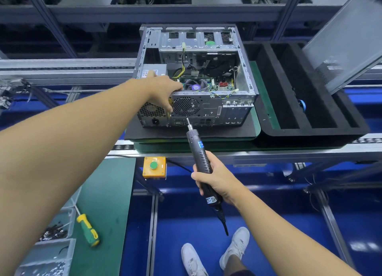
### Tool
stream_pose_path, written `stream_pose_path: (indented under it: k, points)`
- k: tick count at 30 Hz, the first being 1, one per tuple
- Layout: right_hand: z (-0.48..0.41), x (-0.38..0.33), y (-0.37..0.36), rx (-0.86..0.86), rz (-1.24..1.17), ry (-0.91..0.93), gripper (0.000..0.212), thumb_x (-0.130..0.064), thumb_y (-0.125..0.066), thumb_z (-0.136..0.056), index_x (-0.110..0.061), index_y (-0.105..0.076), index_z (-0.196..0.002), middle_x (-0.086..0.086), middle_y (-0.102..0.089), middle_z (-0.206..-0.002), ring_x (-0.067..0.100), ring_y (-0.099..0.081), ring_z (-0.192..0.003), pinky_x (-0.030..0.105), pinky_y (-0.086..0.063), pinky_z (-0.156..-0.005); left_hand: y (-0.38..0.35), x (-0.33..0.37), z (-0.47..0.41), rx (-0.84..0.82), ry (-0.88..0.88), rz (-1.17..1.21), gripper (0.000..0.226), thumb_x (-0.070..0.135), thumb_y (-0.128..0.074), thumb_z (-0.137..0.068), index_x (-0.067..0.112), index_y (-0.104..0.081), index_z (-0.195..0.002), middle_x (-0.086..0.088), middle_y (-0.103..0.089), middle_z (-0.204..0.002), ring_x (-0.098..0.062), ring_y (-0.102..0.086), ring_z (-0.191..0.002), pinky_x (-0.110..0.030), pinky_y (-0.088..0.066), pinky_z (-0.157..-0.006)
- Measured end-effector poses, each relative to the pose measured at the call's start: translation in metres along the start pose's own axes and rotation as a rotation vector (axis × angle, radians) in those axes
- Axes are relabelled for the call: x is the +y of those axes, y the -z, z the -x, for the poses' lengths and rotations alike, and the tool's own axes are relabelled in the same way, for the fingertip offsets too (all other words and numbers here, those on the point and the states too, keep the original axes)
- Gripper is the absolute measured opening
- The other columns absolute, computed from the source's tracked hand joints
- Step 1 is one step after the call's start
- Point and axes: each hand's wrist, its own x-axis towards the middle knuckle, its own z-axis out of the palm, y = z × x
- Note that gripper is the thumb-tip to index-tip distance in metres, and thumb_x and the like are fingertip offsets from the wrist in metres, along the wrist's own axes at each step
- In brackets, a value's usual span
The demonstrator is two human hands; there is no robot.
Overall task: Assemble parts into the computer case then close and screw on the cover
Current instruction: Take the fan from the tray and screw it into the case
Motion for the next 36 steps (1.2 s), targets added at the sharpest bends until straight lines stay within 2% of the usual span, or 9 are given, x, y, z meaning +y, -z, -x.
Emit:
stream_pose_path:
  k: [3, 5, 7, 10, 12, 15, 27, 33, 36]
  points:
    - [-0.003, 0.003, -0.002, -0.006, -0.011, -0.004, 0.041, -0.018, -0.075, -0.076, -0.028, -0.055, -0.111, 0.003, -0.059, -0.084, 0.026, -0.056, -0.059, 0.033, -0.051, -0.053, 0.015, 0.005, -0.014, -0.125, -0.028, -0.188, 0.058, 0.056, -0.077, -0.072, 0.022, -0.052, -0.112, 0.005, -0.061, -0.109, -0.023, -0.055, -0.109, -0.046, -0.028, -0.105]
    - [-0.005, 0.006, -0.002, -0.010, -0.023, -0.008, 0.042, -0.017, -0.074, -0.078, -0.032, -0.056, -0.112, 0.003, -0.059, -0.084, 0.025, -0.056, -0.058, 0.033, -0.051, -0.054, 0.020, 0.008, -0.022, -0.194, -0.033, -0.171, 0.069, 0.053, -0.080, -0.072, 0.019, -0.052, -0.124, -0.002, -0.060, -0.120, -0.027, -0.053, -0.117, -0.044, -0.035, -0.108]
    - [-0.007, 0.009, -0.003, -0.011, -0.032, -0.012, 0.041, -0.016, -0.074, -0.078, -0.032, -0.056, -0.111, 0.002, -0.059, -0.084, 0.025, -0.056, -0.057, 0.033, -0.051, -0.054, 0.020, 0.010, -0.027, -0.271, 0.000, -0.119, 0.083, 0.045, -0.083, -0.073, 0.012, -0.044, -0.138, -0.008, -0.057, -0.126, -0.030, -0.055, -0.116, -0.041, -0.045, -0.099]
    - [-0.011, 0.013, -0.003, -0.004, -0.036, -0.017, 0.039, -0.016, -0.074, -0.079, -0.033, -0.057, -0.109, 0.002, -0.060, -0.084, 0.025, -0.056, -0.057, 0.034, -0.052, -0.055, 0.017, 0.010, -0.035, -0.305, 0.028, -0.045, 0.058, 0.039, -0.084, -0.074, 0.008, -0.051, -0.111, -0.002, -0.057, -0.088, -0.021, -0.058, -0.079, -0.037, -0.052, -0.077]
    - [-0.013, 0.016, -0.004, 0.004, -0.033, -0.022, 0.037, -0.016, -0.074, -0.079, -0.032, -0.056, -0.108, 0.002, -0.060, -0.084, 0.026, -0.056, -0.058, 0.035, -0.052, -0.056, 0.015, 0.009, -0.038, -0.294, 0.045, -0.039, 0.049, 0.038, -0.085, -0.073, 0.010, -0.050, -0.092, -0.004, -0.057, -0.079, -0.019, -0.057, -0.070, -0.035, -0.051, -0.066]
    - [-0.017, 0.019, -0.008, -0.002, -0.016, -0.025, 0.039, -0.016, -0.073, -0.080, -0.031, -0.055, -0.110, 0.001, -0.060, -0.083, 0.026, -0.056, -0.057, 0.035, -0.053, -0.056, 0.012, 0.006, -0.037, -0.249, 0.048, -0.054, 0.044, 0.038, -0.086, -0.070, 0.011, -0.052, -0.078, -0.005, -0.057, -0.070, -0.019, -0.054, -0.060, -0.032, -0.043, -0.051]
    - [-0.038, 0.015, -0.031, 0.014, 0.005, -0.050, 0.052, -0.015, -0.073, -0.082, -0.033, -0.050, -0.125, 0.006, -0.060, -0.088, 0.020, -0.058, -0.056, 0.034, -0.054, -0.057, 0.008, 0.001, -0.041, -0.250, 0.066, -0.008, 0.045, 0.041, -0.084, -0.069, 0.007, -0.060, -0.087, -0.005, -0.057, -0.069, -0.021, -0.054, -0.059, -0.032, -0.045, -0.053]
    - [-0.047, 0.015, -0.037, 0.025, 0.005, -0.064, 0.052, -0.014, -0.074, -0.082, -0.028, -0.050, -0.126, 0.008, -0.060, -0.088, 0.017, -0.059, -0.056, 0.033, -0.054, -0.056, 0.007, 0.000, -0.041, -0.235, 0.044, -0.008, 0.040, 0.039, -0.084, -0.070, 0.009, -0.059, -0.083, -0.004, -0.056, -0.071, -0.019, -0.053, -0.059, -0.030, -0.040, -0.050]
    - [-0.048, 0.017, -0.039, 0.034, -0.006, -0.065, 0.052, -0.013, -0.075, -0.083, -0.027, -0.050, -0.126, 0.008, -0.060, -0.090, 0.018, -0.059, -0.058, 0.033, -0.054, -0.056, 0.005, -0.002, -0.040, -0.222, 0.021, -0.020, 0.040, 0.038, -0.083, -0.070, 0.009, -0.059, -0.082, -0.005, -0.057, -0.073, -0.021, -0.055, -0.061, -0.033, -0.044, -0.052]
